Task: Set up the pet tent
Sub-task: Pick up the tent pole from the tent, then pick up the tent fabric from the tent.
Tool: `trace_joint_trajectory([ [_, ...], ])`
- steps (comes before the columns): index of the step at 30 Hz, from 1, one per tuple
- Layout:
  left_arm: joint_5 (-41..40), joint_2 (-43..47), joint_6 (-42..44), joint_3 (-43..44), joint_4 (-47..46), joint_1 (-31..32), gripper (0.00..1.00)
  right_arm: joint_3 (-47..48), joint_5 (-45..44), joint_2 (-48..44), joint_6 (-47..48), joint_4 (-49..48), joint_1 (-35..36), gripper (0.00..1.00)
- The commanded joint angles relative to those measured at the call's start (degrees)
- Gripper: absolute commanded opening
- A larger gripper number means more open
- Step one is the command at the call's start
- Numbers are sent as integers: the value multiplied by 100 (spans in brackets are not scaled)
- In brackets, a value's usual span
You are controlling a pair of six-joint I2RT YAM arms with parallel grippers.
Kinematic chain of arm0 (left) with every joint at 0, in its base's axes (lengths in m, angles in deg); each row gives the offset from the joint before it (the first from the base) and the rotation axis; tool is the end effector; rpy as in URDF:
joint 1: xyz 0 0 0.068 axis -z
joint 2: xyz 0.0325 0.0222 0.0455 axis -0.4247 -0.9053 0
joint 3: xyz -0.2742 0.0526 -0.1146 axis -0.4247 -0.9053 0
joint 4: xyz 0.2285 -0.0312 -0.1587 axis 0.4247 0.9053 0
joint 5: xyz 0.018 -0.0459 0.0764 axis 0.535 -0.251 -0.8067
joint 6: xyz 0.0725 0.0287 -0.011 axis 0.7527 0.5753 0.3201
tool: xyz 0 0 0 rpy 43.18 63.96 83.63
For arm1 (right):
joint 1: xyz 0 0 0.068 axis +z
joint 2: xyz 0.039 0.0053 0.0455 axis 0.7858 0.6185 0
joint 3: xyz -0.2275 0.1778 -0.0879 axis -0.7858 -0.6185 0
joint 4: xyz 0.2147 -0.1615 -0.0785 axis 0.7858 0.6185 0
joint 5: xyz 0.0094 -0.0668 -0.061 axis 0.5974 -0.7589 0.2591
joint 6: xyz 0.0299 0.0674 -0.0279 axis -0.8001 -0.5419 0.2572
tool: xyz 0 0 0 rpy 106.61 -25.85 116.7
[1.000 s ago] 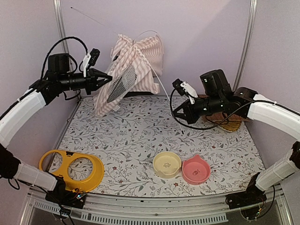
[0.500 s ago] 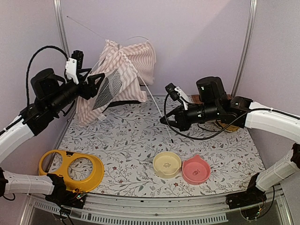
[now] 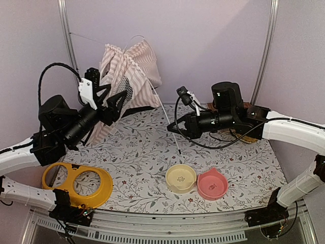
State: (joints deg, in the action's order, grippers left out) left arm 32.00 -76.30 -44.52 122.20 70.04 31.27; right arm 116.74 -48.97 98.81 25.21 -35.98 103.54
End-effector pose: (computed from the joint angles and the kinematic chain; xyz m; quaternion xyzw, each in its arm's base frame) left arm 0.1589 -0.1873 0.4252 0.1706 0.6133 -0.2018 0.7443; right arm 0.2082 0.3112 0.3608 -0.3586 0.7304 0.4627 0.3518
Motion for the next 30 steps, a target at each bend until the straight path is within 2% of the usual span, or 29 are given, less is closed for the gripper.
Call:
trace_joint_trajectory([
  [1, -731, -407, 290, -318, -696, 826, 63, 201, -60, -45, -280, -1058, 8, 0],
  [5, -1095, -438, 246, -312, -831, 1140, 66, 144, -264, -143, -241, -1027, 5, 0],
  [10, -1252, 61, 59, -114, -495, 1178, 71, 13, -851, -311, -165, -928, 3, 0],
  [13, -1464, -55, 74, 3, -58, 1171, 66, 14, -875, -328, -185, -1020, 2, 0],
  [16, -1277, -254, -180, -208, -40, 1166, 63, 124, -780, -263, -272, -1149, 4, 0],
  [23, -1572, -1230, -754, -516, -1043, 1170, 56, 292, -574, -97, -485, -1345, 109, 0],
  [30, -2320, -2315, -662, -426, -2077, 1160, 66, 492, -1024, -48, -707, -1258, 326, 0],
])
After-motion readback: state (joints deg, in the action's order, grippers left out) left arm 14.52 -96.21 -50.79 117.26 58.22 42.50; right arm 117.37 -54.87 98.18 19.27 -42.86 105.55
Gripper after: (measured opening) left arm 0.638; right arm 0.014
